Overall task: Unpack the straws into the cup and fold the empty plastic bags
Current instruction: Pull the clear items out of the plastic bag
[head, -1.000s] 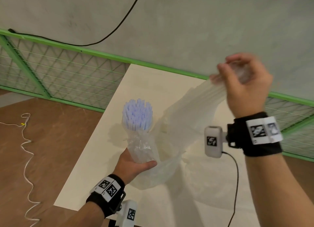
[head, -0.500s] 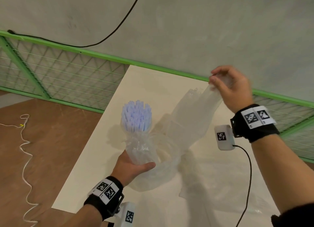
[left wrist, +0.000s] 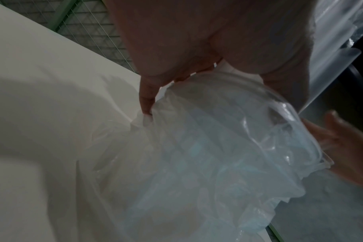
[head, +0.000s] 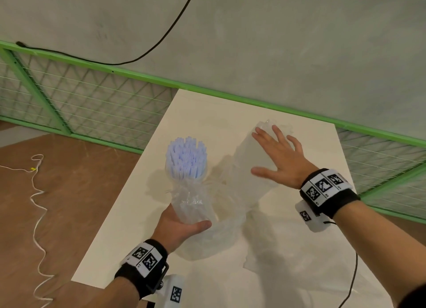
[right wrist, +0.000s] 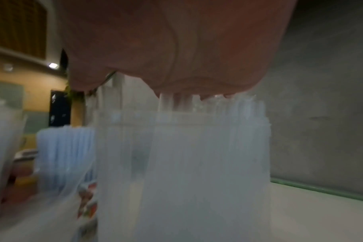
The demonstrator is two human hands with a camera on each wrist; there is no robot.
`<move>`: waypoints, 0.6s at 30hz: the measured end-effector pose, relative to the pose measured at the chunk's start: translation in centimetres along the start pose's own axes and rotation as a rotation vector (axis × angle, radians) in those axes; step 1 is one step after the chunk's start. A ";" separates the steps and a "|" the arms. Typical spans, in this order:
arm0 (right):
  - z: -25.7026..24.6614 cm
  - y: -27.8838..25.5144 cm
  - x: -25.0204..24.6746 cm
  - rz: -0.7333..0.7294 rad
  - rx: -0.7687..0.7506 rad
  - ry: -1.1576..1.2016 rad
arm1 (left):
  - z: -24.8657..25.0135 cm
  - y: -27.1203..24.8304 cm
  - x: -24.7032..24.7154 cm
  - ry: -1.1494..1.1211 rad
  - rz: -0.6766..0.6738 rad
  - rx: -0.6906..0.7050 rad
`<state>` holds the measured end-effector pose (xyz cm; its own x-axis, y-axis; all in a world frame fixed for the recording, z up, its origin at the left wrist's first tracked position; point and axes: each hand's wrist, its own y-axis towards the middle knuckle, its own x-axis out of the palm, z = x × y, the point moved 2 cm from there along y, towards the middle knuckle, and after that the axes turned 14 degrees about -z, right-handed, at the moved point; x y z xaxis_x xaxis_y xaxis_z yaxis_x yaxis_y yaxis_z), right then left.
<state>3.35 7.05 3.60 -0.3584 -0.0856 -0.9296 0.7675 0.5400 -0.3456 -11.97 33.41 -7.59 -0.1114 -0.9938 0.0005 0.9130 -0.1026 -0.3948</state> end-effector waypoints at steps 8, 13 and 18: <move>0.2 0.5 0.4 0.072 0.021 -0.112 | 0.0 0.0 0.1 0.003 -0.011 -0.003; -2.1 2.2 -0.1 0.178 -0.044 -0.091 | -0.2 -0.1 0.1 0.008 -0.012 0.000; -2.7 4.0 0.5 0.367 -0.137 0.084 | -0.1 -0.3 -0.1 0.000 -0.021 0.000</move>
<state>4.81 11.39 2.12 -0.1198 0.1993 -0.9726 0.7766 0.6291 0.0332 -12.29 33.51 -7.57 -0.1301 -0.9915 0.0089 0.9104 -0.1230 -0.3950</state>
